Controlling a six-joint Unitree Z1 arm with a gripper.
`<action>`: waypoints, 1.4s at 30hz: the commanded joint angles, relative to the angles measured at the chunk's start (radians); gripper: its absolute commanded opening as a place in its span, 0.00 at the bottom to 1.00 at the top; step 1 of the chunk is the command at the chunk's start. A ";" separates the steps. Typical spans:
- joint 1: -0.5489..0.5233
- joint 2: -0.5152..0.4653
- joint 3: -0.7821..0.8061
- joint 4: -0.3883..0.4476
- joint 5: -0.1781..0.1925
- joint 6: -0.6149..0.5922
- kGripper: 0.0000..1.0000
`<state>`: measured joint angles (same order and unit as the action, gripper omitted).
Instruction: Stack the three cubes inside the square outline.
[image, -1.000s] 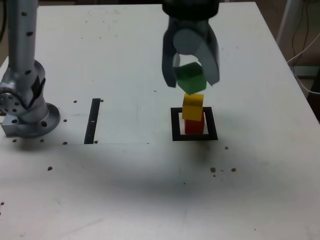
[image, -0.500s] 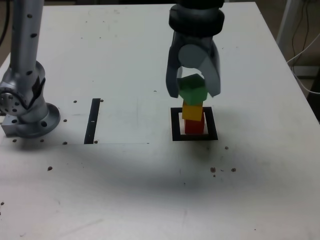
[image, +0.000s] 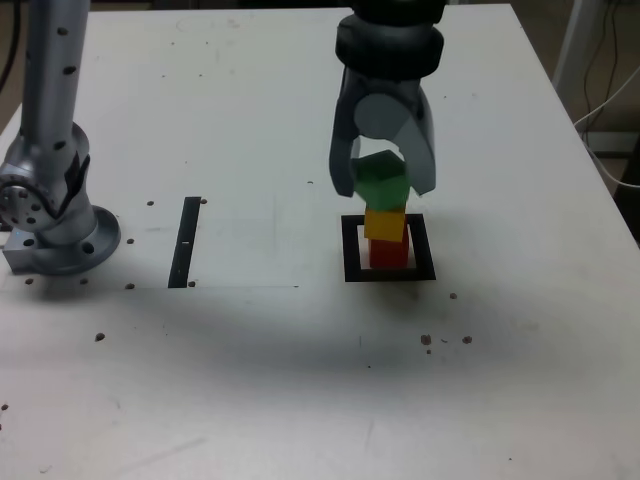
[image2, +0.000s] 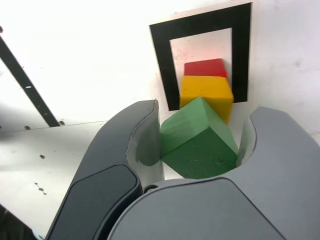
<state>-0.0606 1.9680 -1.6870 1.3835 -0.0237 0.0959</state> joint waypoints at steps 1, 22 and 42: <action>0.003 0.000 -0.001 -0.004 0.004 0.003 0.59; 0.008 -0.014 0.008 -0.019 0.005 0.015 0.99; 0.038 -0.268 0.094 0.036 0.013 0.088 0.99</action>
<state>-0.0244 1.7118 -1.6008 1.4141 -0.0094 0.1798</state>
